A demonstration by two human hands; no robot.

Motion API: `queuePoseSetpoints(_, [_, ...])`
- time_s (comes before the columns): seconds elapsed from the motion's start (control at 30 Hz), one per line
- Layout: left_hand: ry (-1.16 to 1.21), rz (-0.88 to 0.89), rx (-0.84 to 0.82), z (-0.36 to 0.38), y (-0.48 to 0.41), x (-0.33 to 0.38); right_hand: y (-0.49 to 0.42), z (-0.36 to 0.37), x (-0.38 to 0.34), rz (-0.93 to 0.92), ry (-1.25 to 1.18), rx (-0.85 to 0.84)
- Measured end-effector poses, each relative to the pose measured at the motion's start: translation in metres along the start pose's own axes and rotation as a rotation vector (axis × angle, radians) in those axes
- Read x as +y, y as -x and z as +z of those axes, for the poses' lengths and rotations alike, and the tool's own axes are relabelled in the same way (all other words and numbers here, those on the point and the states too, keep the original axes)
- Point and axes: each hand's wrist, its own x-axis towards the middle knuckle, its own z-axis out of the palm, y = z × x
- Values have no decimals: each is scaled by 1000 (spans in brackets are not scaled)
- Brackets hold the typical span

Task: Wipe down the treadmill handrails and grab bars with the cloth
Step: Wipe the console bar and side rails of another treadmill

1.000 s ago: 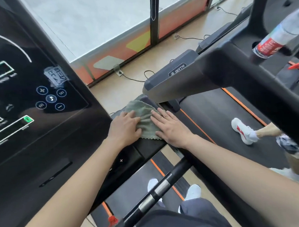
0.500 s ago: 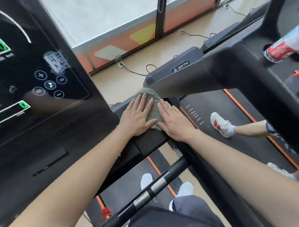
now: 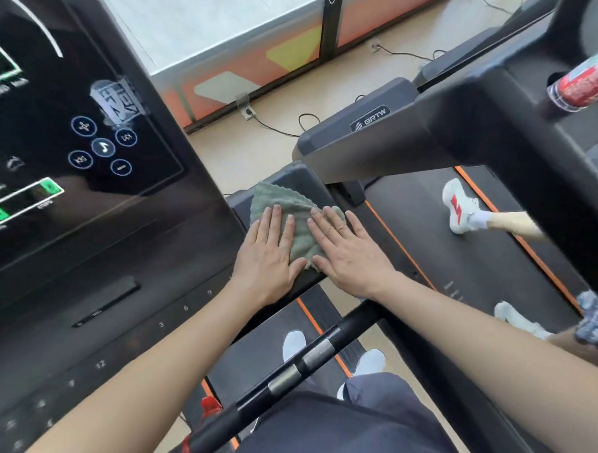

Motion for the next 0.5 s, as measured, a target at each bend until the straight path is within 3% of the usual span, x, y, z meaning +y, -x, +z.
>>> queuePoseSetpoints(0.2, [9, 100, 25, 14, 36, 29, 46, 7, -14, 75, -7, 61])
queuePoseSetpoints(0.33, [88, 104, 86, 17, 51, 38, 54, 6, -39, 68, -183, 187])
queuePoseSetpoints(0.5, [46, 33, 148, 17, 41, 19, 35, 17, -44, 16, -234, 87])
